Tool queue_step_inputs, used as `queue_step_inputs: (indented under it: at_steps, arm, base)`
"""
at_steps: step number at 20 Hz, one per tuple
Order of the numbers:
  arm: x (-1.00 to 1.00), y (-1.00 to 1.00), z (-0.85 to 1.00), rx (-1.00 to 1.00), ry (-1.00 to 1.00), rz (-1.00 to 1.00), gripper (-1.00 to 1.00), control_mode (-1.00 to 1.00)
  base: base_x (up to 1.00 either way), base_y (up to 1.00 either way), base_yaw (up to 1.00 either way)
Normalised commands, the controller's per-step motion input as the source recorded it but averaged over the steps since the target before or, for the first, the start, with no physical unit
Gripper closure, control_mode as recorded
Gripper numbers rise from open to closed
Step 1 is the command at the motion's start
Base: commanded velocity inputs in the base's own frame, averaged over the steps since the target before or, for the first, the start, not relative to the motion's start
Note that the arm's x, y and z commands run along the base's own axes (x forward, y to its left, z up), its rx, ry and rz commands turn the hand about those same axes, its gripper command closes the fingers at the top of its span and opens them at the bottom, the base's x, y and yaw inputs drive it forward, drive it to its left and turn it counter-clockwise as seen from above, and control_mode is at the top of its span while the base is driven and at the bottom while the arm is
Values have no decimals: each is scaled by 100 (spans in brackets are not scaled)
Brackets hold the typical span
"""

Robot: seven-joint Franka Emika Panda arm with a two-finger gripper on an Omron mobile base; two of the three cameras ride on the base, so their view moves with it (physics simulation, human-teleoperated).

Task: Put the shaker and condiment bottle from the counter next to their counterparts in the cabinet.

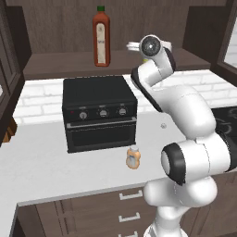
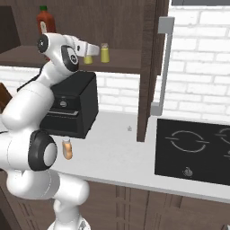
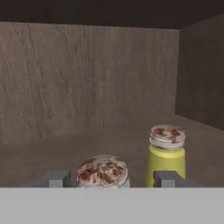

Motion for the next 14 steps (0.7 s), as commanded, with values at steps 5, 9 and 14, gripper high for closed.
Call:
queue_step_inputs:
  at_steps: [5, 9, 14]
  arm:
    - [0, 0, 0, 0, -6, 0, -100, -100]
    - [0, 0, 0, 0, -7, 0, -100, -100]
    - [-39, 13, 0, 0, -1, 0, -100, -100]
  base:
    - [0, 0, 0]
    - [0, 0, 0]
    - [0, 0, 0]
